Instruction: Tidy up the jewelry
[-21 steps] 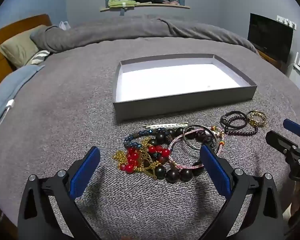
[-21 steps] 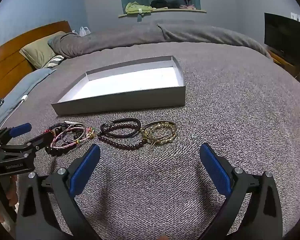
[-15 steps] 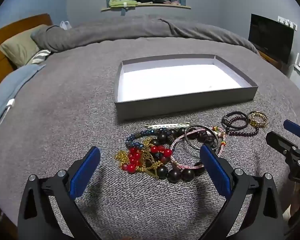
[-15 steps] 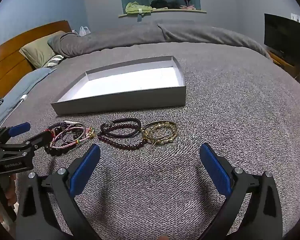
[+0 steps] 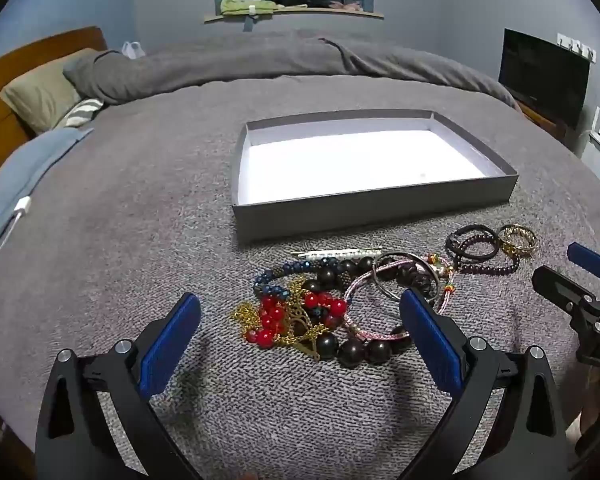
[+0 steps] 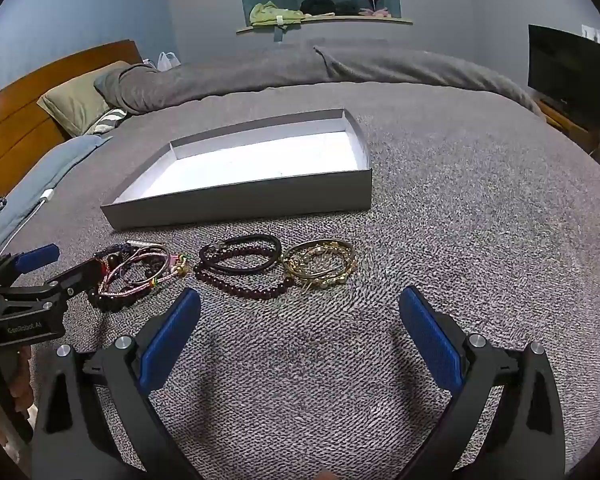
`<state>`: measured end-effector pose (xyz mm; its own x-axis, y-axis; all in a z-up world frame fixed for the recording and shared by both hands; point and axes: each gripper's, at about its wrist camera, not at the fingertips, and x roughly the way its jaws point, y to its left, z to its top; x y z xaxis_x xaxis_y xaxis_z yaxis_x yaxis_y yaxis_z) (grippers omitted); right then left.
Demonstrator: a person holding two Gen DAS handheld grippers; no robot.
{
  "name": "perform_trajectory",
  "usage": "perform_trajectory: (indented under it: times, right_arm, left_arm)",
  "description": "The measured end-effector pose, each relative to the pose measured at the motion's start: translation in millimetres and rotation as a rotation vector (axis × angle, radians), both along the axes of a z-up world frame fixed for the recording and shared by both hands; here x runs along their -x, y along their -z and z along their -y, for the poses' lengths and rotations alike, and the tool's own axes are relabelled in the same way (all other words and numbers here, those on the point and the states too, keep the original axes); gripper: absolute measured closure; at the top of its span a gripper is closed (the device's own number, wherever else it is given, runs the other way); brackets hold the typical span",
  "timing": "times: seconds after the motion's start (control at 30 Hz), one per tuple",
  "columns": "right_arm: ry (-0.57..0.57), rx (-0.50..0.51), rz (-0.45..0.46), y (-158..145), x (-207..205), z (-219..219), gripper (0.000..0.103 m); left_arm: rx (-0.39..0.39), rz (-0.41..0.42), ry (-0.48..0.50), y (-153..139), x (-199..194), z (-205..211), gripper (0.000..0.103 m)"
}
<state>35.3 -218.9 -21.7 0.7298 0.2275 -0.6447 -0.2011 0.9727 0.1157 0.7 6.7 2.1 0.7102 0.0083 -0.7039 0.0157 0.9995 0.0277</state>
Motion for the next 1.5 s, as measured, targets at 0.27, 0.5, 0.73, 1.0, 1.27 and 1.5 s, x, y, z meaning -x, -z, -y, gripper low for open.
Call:
perform_trajectory:
  times: [0.27, 0.5, 0.73, 1.0, 1.27, 1.5]
  right_arm:
    - [-0.001, 0.004, -0.002, -0.3, 0.5, 1.5, 0.005]
    - [0.000, 0.009, -0.004, 1.0, 1.0, 1.1, 0.005]
    - [0.003, 0.013, -0.008, 1.8, -0.3, -1.5, 0.005]
    - [0.005, 0.016, -0.010, 2.6, -1.2, -1.7, 0.005]
    - [0.011, 0.019, -0.011, 3.2, -2.2, -1.6, 0.005]
    - [0.015, 0.021, -0.010, 4.0, -3.4, -2.4, 0.005]
  left_arm:
    - [0.000, 0.000, -0.004, 1.0, 0.1, -2.4, 0.004]
    - [-0.001, 0.000, -0.012, 2.3, -0.6, -4.3, 0.004]
    - [0.004, 0.001, -0.017, 2.6, -1.3, -5.9, 0.004]
    - [0.003, 0.000, -0.019, 2.9, -2.1, -5.3, 0.004]
    - [0.000, -0.005, -0.024, 3.9, -2.1, -4.8, 0.004]
    - [0.005, -0.002, -0.026, 2.4, -2.4, -6.2, 0.004]
